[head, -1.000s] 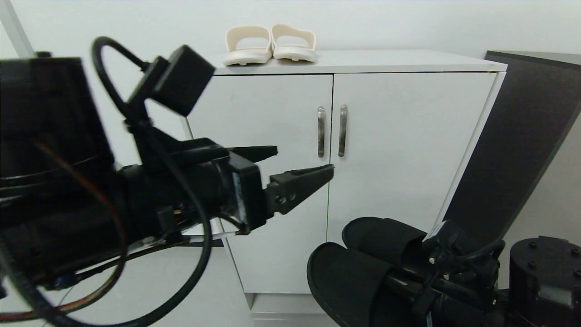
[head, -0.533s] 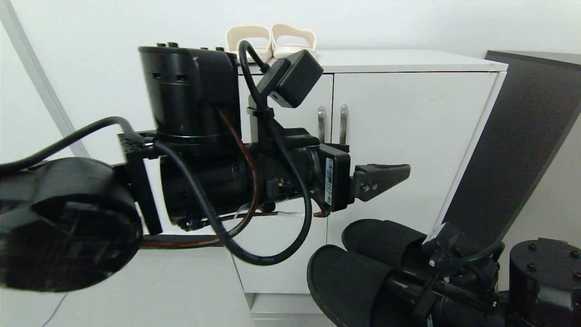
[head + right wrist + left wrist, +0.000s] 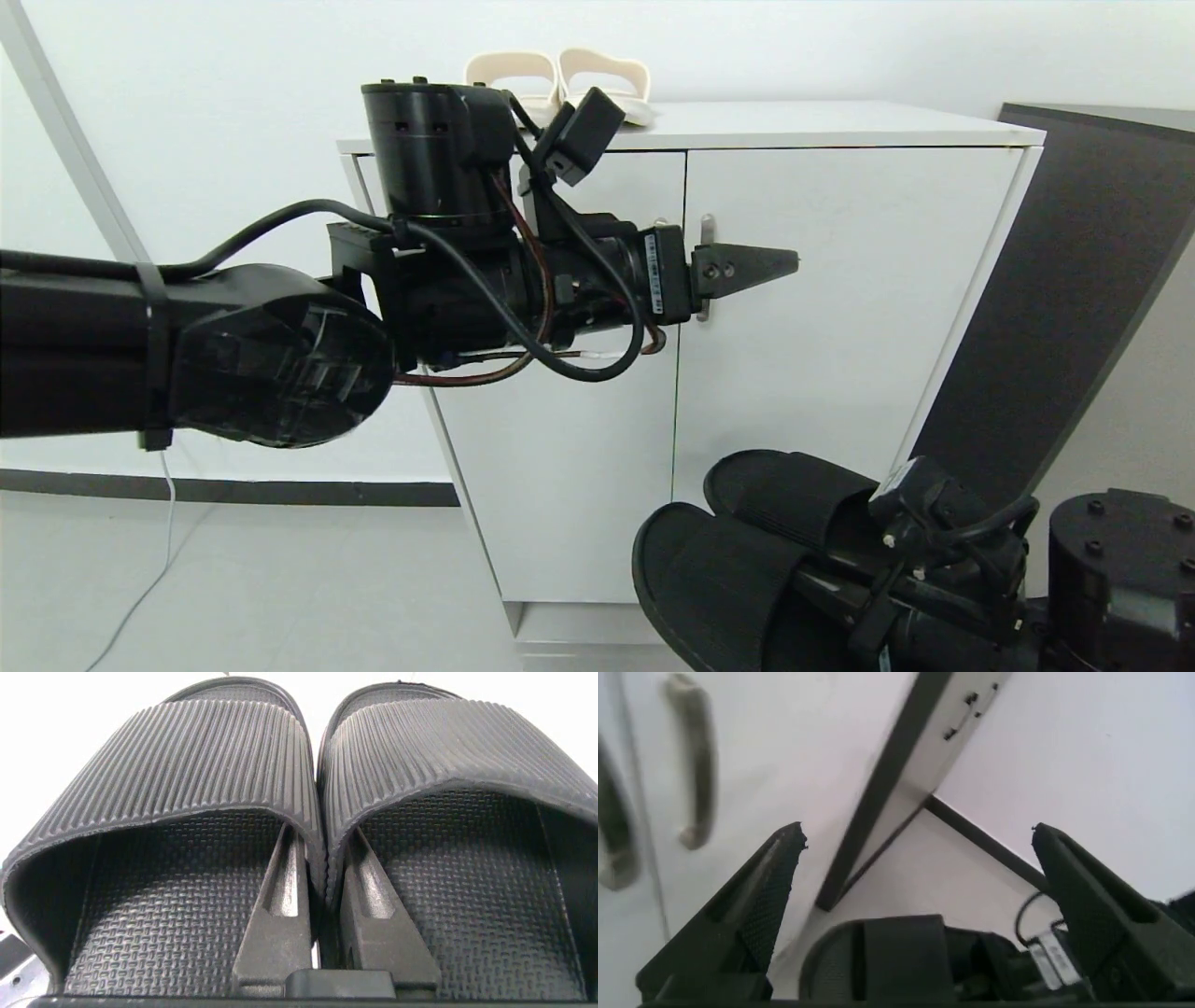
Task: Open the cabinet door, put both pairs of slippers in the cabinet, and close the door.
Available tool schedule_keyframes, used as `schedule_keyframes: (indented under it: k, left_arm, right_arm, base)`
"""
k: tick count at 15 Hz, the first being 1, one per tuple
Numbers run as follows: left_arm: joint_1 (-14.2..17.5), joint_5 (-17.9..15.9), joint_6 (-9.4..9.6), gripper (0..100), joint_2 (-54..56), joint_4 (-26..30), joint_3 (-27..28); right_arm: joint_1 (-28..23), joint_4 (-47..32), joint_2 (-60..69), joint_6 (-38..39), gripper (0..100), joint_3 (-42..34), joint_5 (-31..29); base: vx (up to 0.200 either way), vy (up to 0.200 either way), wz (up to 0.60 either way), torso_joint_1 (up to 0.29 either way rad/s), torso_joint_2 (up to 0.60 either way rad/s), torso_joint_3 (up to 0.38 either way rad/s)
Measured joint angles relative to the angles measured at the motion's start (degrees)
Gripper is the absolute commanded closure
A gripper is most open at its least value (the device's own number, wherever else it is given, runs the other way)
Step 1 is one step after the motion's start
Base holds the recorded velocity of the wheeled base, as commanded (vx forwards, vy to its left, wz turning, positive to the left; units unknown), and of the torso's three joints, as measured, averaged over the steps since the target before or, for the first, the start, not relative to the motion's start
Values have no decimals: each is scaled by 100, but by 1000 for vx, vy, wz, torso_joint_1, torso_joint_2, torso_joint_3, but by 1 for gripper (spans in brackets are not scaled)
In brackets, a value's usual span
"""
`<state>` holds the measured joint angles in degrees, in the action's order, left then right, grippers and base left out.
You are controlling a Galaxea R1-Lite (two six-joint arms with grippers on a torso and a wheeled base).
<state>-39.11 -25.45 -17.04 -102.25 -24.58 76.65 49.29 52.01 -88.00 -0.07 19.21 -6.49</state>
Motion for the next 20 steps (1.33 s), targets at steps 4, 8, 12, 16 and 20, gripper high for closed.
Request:
schedule_keyframes:
  k: [4, 8, 12, 16, 20]
  left_arm:
    - [69, 572, 7, 0, -391, -16, 396]
    - [77, 906, 10, 0, -736, 4, 777]
    - [80, 1040, 2, 0, -1005, 101, 1074]
    - [85, 1037, -85, 0, -1163, 178, 1318]
    - [91, 1057, -129, 100, -1271, 178, 1425]
  right_arm:
    - [-4, 16, -4, 7, 100, 27, 30]
    - [-4, 18, -6, 7, 100, 46, 30]
    - [-9, 18, -6, 7, 100, 49, 33]
    - [-4, 13, -6, 5, 100, 49, 35]
    - [2, 11, -2, 2, 100, 41, 85]
  base:
    - [0, 0, 0, 0, 0, 0]
    - [0, 0, 0, 0, 0, 0]
    - [0, 0, 0, 0, 0, 0]
    - [0, 0, 0, 0, 0, 0]
    - [0, 0, 0, 0, 0, 0]
